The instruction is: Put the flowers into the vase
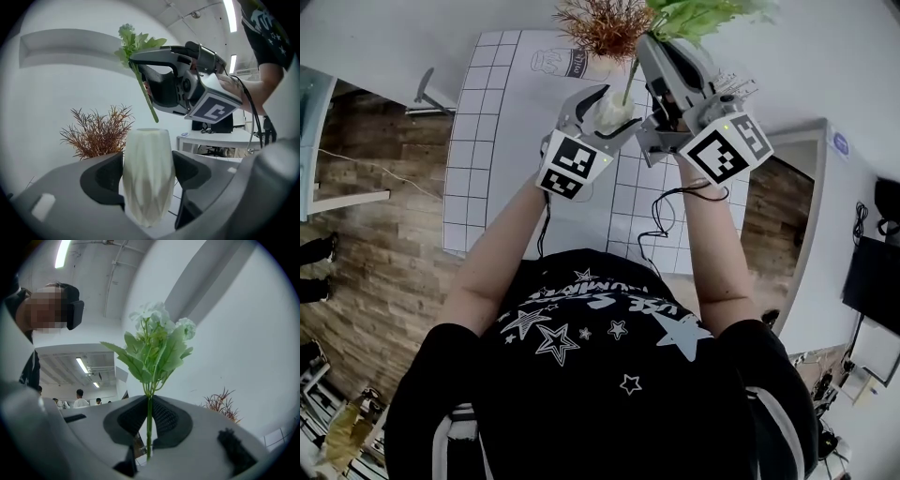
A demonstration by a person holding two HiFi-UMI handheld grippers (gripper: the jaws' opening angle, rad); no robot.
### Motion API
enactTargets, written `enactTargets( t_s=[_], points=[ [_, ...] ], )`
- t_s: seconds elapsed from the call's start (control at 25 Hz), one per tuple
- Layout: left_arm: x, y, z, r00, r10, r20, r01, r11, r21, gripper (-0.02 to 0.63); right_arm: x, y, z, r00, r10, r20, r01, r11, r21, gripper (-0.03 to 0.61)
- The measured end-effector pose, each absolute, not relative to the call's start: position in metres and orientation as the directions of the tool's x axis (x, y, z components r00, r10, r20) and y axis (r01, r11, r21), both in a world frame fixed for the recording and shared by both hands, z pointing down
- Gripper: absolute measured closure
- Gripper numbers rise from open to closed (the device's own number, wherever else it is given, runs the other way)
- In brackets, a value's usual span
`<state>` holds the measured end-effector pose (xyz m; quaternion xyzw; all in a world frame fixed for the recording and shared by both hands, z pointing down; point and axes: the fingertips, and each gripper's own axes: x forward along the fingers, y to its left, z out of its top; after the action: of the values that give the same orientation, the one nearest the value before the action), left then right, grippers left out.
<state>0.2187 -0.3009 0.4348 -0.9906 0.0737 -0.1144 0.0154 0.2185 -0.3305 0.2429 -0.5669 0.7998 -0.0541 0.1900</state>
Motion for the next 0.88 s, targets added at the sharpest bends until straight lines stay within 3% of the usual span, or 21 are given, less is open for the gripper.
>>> enactTargets(
  t_s=[0.28,0.88],
  points=[
    [0.217,-0.301,0.436,0.964,-0.138,0.230,-0.133,-0.990,-0.036,0.281,0.217,-0.328,0.270,-0.264,-0.941,-0.212,-0.907,0.317,-0.279,0.546],
    [0.218,-0.300,0.436,0.962,-0.142,0.232,-0.144,-0.990,-0.008,0.287,0.200,-0.300,0.331,-0.338,-0.941,0.003,-0.922,0.330,-0.201,0.546]
  ],
)
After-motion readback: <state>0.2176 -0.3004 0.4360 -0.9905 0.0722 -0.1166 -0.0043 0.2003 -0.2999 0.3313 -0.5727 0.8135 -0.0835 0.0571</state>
